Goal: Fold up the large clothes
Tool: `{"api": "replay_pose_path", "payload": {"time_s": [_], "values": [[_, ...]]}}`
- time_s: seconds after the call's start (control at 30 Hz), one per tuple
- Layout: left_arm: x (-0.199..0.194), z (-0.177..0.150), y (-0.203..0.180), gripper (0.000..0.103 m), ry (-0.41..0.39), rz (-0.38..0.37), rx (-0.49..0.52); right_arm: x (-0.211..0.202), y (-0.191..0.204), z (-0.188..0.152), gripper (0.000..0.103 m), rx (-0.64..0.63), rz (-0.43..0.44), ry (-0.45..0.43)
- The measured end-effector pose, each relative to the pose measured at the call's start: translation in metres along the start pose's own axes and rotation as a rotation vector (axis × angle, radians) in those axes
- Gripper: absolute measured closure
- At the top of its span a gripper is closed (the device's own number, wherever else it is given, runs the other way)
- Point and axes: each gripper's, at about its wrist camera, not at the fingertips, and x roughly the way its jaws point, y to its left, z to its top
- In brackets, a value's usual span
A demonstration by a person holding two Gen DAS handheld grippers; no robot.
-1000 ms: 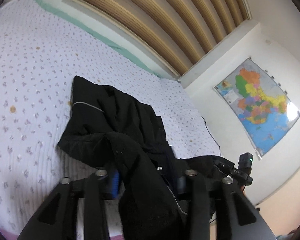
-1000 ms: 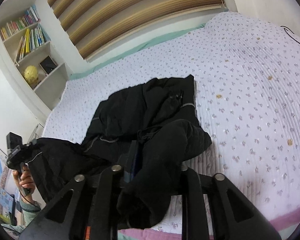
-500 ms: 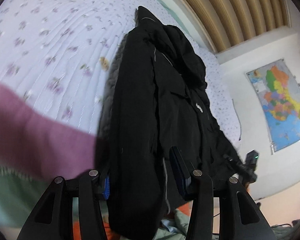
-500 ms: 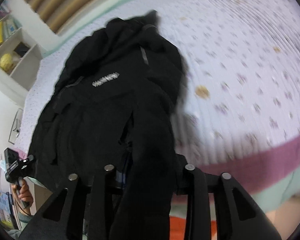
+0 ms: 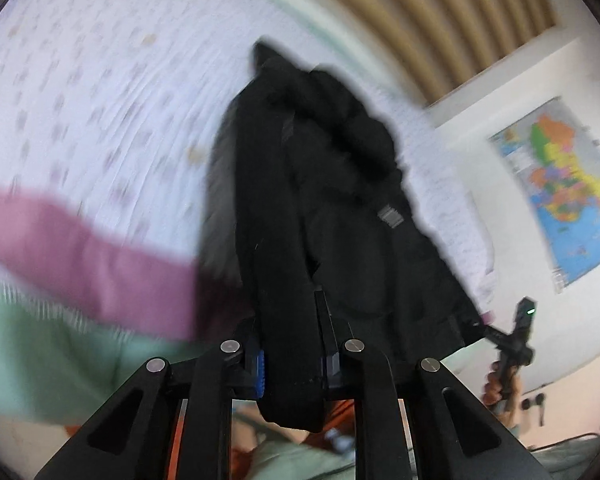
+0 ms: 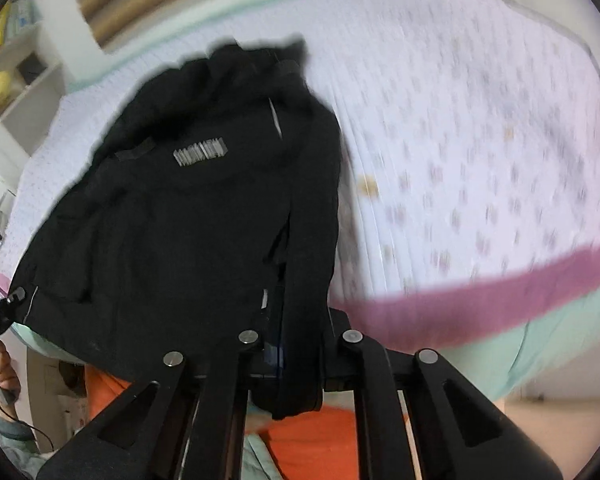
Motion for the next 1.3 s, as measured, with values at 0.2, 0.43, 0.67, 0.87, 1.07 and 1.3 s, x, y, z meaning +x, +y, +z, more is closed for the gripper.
{"api": "replay_pose_path", "payload": {"time_s": [0.2,0.43,0.67,0.87,1.07,1.3], "values": [[-0.014,0.081,-0.052,0.085,-0.126,-0.102,0.094,-0.041,0.018,0.082,0.089,-0.031,0.083,-0.167],[0.017,0.177,-0.073,0.084,-0.235,-0.107,0.115,-0.024,0.021,0.181,0.088,0.053,0.095,-0.231],[0.085,0.258,-0.072,0.084,-0.296,-0.002,0.077,0.039,0.019,0.273,0.086,0.156,0.051,-0.231],[0.16,0.298,-0.044,0.084,-0.281,0.151,0.043,0.137,0.01,0.323,0.086,0.218,0.031,-0.148],[0.233,0.31,0.001,0.081,-0.205,0.269,-0.006,0.228,-0.006,0.331,0.084,0.274,-0.033,-0.043],[0.252,0.307,0.006,0.081,-0.171,0.302,0.054,0.266,-0.025,0.32,0.069,0.323,0.031,-0.018]]}}
